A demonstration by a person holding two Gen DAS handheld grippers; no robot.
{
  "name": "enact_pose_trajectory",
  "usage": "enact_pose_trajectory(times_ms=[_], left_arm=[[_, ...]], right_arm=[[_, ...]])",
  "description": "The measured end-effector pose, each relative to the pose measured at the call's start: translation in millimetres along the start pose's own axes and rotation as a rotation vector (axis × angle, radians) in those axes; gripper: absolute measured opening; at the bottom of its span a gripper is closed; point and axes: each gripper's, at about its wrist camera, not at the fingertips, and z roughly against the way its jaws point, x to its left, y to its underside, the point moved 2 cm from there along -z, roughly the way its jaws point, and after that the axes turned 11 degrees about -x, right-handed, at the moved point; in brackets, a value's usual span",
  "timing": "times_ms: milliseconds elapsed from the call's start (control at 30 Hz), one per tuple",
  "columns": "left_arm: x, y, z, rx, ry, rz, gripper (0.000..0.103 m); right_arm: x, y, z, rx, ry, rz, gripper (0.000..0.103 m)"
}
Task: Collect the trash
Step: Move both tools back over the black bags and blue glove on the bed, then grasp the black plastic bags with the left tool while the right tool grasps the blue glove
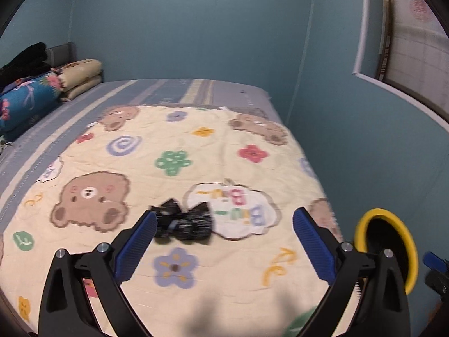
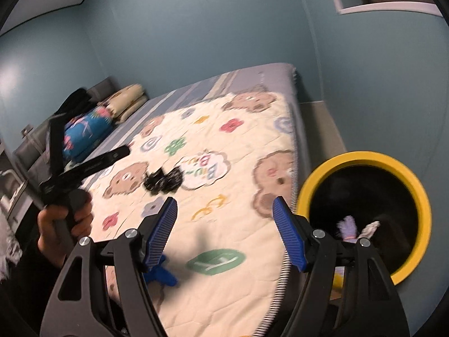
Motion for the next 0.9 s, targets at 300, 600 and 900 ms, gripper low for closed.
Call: enact_pose_trajectory(times_ms=[300,600,900], left_arm=[[54,10,-31,0.041,-0.107,0.046,0.094],[82,33,-75,0.118,-0.166,0.062,0.094],[97,52,-114,0.172,-0.192,0.065,0.094]], right_arm=[[47,31,-31,0.096,-0.095,0.06,0.067],[79,59,-64,0.194,-0.162,0.108,0.068],[119,92,-97,0.308,-0.226,0.202,0.068]])
